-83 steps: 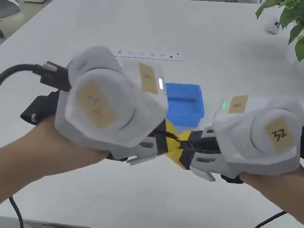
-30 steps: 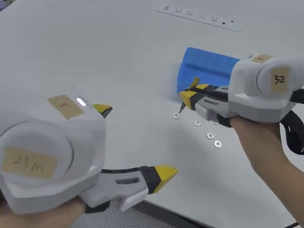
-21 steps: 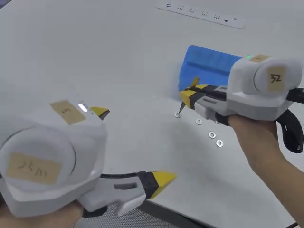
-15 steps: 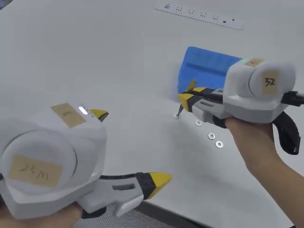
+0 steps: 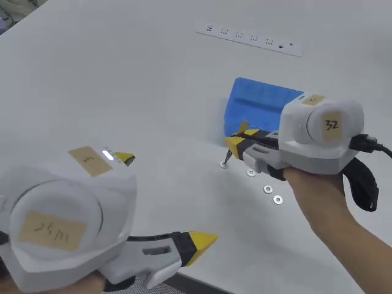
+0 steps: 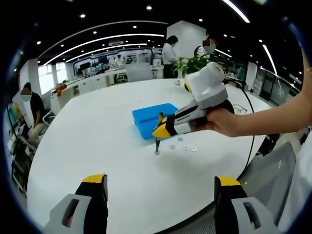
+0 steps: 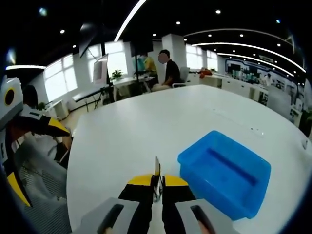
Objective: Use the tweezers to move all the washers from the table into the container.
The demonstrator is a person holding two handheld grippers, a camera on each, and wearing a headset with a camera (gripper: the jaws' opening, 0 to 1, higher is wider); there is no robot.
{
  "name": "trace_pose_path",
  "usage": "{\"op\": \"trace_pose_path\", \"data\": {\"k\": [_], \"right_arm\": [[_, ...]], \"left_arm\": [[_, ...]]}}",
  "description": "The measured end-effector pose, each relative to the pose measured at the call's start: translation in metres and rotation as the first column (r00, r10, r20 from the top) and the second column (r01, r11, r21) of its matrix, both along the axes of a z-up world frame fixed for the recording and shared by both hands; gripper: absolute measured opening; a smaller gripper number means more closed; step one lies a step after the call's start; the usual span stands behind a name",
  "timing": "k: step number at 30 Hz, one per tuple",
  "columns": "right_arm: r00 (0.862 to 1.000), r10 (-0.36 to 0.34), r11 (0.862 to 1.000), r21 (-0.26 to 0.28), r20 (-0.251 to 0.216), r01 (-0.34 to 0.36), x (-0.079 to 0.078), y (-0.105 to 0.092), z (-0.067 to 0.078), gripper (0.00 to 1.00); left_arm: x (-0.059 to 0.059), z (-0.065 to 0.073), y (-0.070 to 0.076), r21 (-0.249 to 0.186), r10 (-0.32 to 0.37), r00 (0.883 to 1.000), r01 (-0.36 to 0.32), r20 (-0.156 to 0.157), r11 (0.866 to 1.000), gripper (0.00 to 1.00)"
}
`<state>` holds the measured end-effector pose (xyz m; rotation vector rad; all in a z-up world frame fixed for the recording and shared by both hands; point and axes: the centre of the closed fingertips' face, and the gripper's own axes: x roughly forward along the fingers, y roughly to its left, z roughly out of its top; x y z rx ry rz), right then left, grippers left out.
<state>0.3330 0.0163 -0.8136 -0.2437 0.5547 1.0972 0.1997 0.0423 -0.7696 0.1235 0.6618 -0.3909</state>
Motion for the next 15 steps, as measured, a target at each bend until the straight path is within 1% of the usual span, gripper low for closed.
{"op": "trace_pose_path", "data": {"k": [2,5,6,9,13,15], "right_arm": [[1.000,-0.004,1.000,-0.003,-0.008,0.004,0.000,-0.001,0.000,0.01],[1.000,-0.013,1.000,-0.012,-0.018,0.012,0.001,-0.003,0.000,0.01],[0.999,-0.018,1.000,-0.009,-0.031,0.018,0.001,-0.004,0.001,0.01],[0.999,-0.028,1.000,0.008,-0.045,0.029,0.000,-0.005,0.006,0.00],[1.000,-0.009,1.000,0.010,-0.022,0.009,-0.006,-0.006,0.018,0.00],[1.000,-0.005,1.000,0.003,-0.008,0.005,-0.007,-0.007,0.024,0.00]], "left_arm": [[-0.002,-0.001,0.000,0.016,-0.010,1.000,0.010,-0.002,1.000,0.92],[-0.003,-0.002,0.000,0.022,-0.010,1.000,0.010,-0.004,1.000,0.92],[-0.003,-0.002,0.001,0.024,-0.009,1.000,0.009,-0.003,1.000,0.92],[-0.003,-0.001,0.002,0.027,-0.006,1.000,0.006,0.000,1.000,0.93],[-0.004,-0.002,0.003,0.024,-0.010,1.000,0.010,-0.003,1.000,0.93],[-0.004,-0.002,0.004,0.027,-0.011,1.000,0.011,-0.007,1.000,0.93]]}}
